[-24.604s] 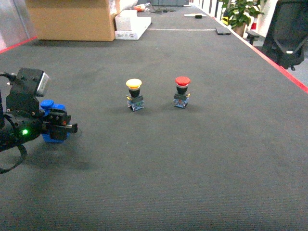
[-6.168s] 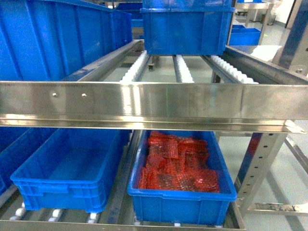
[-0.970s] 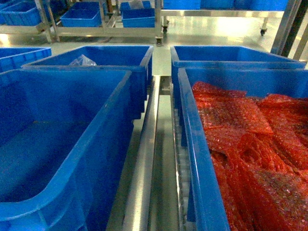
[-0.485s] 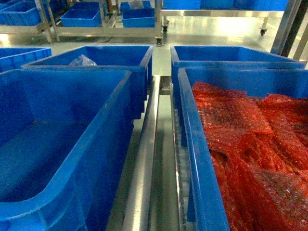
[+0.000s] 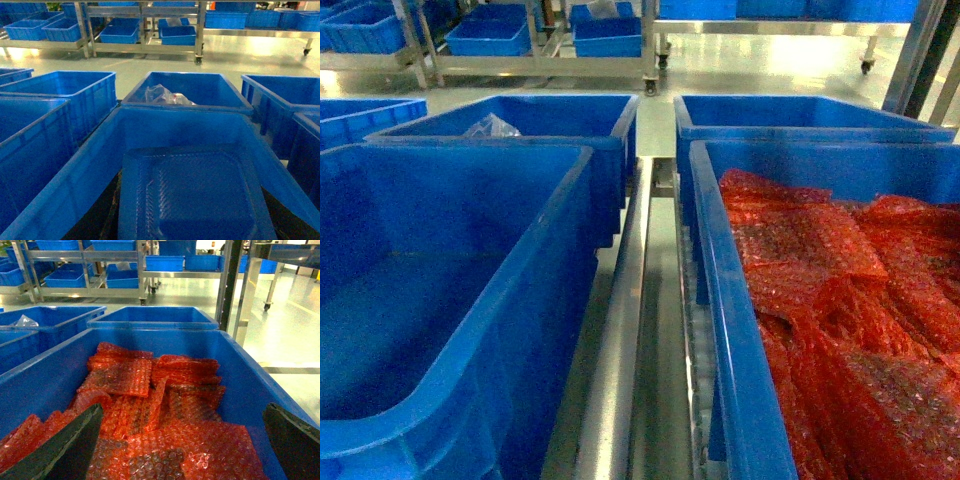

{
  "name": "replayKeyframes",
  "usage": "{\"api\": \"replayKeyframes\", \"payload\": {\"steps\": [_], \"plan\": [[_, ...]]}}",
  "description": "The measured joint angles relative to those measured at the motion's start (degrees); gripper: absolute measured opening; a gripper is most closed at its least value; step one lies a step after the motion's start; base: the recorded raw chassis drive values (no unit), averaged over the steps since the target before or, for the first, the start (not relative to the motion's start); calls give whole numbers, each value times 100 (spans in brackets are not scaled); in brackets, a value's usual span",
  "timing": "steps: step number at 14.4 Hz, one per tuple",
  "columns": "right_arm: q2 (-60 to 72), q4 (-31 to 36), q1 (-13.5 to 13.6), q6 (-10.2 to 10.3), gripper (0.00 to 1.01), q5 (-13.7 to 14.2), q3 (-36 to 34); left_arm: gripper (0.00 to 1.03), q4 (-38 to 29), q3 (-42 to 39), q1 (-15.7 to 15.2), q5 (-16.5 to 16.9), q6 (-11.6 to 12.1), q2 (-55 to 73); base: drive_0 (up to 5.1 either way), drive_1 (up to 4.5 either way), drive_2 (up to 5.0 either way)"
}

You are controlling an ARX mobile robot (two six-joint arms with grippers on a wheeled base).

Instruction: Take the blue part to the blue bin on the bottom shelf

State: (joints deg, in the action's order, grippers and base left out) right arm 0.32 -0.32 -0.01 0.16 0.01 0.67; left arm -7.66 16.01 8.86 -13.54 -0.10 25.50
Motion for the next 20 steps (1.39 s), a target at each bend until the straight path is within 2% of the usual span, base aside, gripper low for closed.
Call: {"api": "replayKeyframes", "payload": {"steps": [13, 14, 15, 16, 17, 19, 20], "plan": [[0, 0, 0, 0, 98, -2, 0, 44, 15, 0, 0, -11, 0, 0, 0, 0, 0], [0, 0, 0, 0, 98, 0, 0, 44, 376, 83, 227, -619, 59, 103, 0, 0, 0], [0, 7, 0, -2, 98, -2, 0, 44, 234, 107, 365, -981, 72, 385, 0, 0, 0], [0, 2, 0, 0, 98, 0, 0, 44, 109, 190, 372, -979, 66, 695, 0, 0, 0], [0, 4, 0, 0, 98, 0, 0, 44, -199, 317, 367, -809, 42, 1139, 0, 0, 0], [0, 2, 0, 0, 98, 0, 0, 44, -994, 855, 214, 31, -245, 2625, 0, 0, 0], [0, 2, 0, 0, 98, 0, 0, 56, -938, 1086, 192, 481, -470, 3318, 0, 0, 0]]}}
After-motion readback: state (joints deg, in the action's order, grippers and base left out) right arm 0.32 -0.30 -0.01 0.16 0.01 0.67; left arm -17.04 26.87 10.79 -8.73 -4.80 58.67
